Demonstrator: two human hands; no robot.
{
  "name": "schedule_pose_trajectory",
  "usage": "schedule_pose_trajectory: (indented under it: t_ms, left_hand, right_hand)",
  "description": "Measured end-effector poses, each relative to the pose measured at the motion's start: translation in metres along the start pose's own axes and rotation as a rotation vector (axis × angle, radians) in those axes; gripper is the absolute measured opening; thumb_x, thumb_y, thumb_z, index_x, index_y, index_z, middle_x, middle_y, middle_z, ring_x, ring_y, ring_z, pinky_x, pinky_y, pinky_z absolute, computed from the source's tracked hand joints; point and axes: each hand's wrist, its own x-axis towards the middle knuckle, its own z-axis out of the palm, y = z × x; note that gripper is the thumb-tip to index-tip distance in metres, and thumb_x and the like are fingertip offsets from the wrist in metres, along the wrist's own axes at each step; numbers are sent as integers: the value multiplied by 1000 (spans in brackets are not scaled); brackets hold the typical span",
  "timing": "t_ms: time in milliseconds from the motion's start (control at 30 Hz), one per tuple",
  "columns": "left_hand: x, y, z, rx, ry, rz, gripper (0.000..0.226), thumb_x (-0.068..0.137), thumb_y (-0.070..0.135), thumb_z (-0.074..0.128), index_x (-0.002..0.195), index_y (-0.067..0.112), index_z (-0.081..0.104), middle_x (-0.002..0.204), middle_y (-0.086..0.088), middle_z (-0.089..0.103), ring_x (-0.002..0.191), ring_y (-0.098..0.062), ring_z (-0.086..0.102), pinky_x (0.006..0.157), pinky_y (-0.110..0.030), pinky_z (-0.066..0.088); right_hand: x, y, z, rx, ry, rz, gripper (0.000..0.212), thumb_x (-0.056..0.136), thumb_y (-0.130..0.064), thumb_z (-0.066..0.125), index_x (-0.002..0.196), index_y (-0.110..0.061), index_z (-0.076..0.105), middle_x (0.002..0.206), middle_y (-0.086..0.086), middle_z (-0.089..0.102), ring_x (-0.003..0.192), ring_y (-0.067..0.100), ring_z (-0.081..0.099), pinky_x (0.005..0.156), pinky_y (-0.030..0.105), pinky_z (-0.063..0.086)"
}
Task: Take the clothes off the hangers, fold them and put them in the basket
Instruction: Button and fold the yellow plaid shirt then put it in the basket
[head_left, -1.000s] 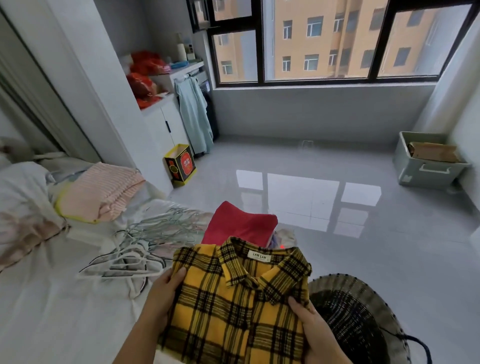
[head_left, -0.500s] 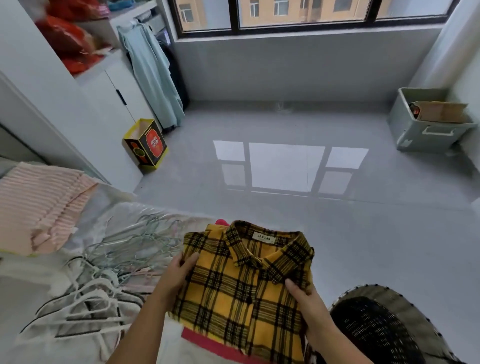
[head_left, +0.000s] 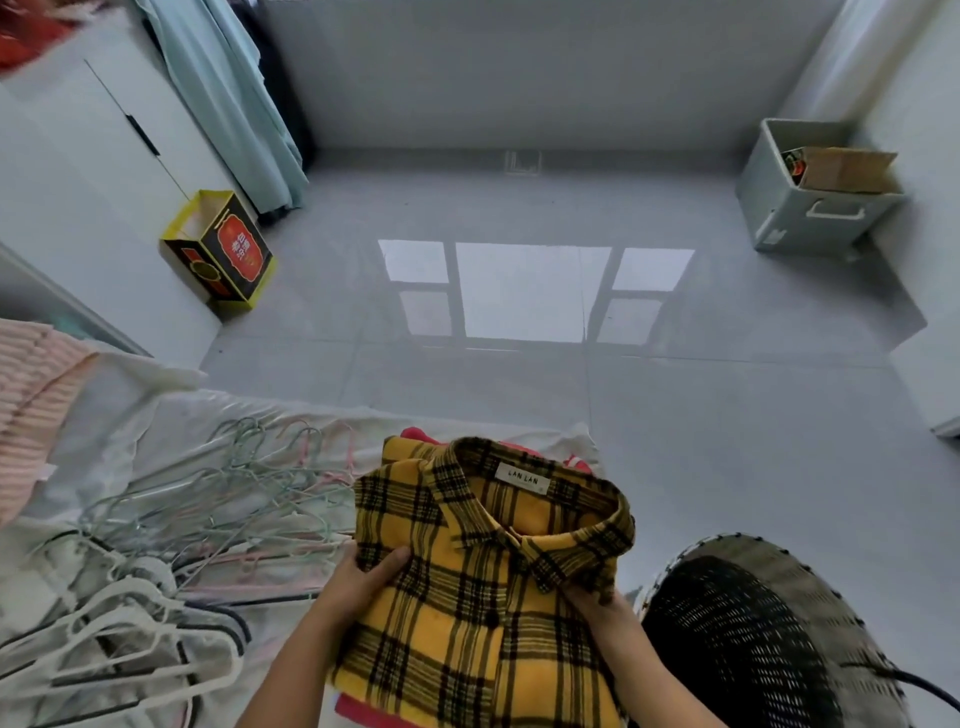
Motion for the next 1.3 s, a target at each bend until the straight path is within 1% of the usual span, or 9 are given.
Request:
schedule_pose_trajectory:
  t_ms: [100,200,500,767,867,967,1033,1133,1300]
  left_hand:
    - [0,3,-2,19,-51,-19,126,22,73,73,132,20,40,103,3,59,91,-17,59,71,-29,47]
    - [0,5,-3,40,-100,-2,139,9,83,69,130,21,43,105,3,61,93,-16,60,70,-25,48]
    - [-7,6,3,23,-43,-4,114,16,77,73,113,22,56,98,3,65,91,-18,63,76,-31,50]
    - [-3,7,-1,16,-127,-65,121,7,80,73,111,20,57,108,-8,66,98,-27,63,93,-41,48]
    - [5,3,0,1,-114,-42,121,5,79,73,110,22,55,105,-5,65,96,-26,62,85,-37,50]
    - [8,1,3,-54,-91,-7,118,3,77,73,105,23,53,101,-3,64,93,-24,62,74,-32,48]
    - [13,3,2,-50,-65,2,116,16,76,77,114,20,52,105,-5,63,91,-23,60,73,-32,47]
    - [21,3,-1,-41,-33,-13,99,51,67,73,131,14,46,115,-11,59,92,-25,56,83,-36,44]
    - [32,-3,-2,7,10,-34,57,87,40,57,134,9,46,130,-16,54,101,-25,52,92,-37,38]
  right_hand:
    - [5,4,-3,18,0,41,48,86,-27,63,129,-10,50,100,7,61,97,30,57,87,40,47]
    - [6,4,-7,49,-29,137,59,78,-32,71,127,-7,51,109,15,63,100,33,59,94,44,45]
    - [4,7,-6,308,-48,197,53,83,-19,66,131,-8,47,108,21,64,95,36,62,74,41,49]
    - [3,5,1,150,3,57,104,44,-46,78,135,-12,42,112,10,59,108,31,56,100,44,41]
    - [22,24,-4,74,35,2,126,24,-71,82,134,-26,39,127,6,55,114,29,54,104,48,39]
    - [45,45,-10,-17,43,4,137,14,-87,69,131,-20,46,121,4,58,111,25,55,103,44,41]
    - [16,16,6,-132,67,-5,127,20,-90,65,120,-13,53,112,5,61,104,24,56,98,39,44]
    - [3,-3,23,-83,82,-27,79,76,-47,70,138,-9,38,134,11,50,117,27,50,97,27,36]
    - [9,10,37,-111,168,32,129,37,-79,64,139,-10,23,136,11,47,126,32,44,107,50,32]
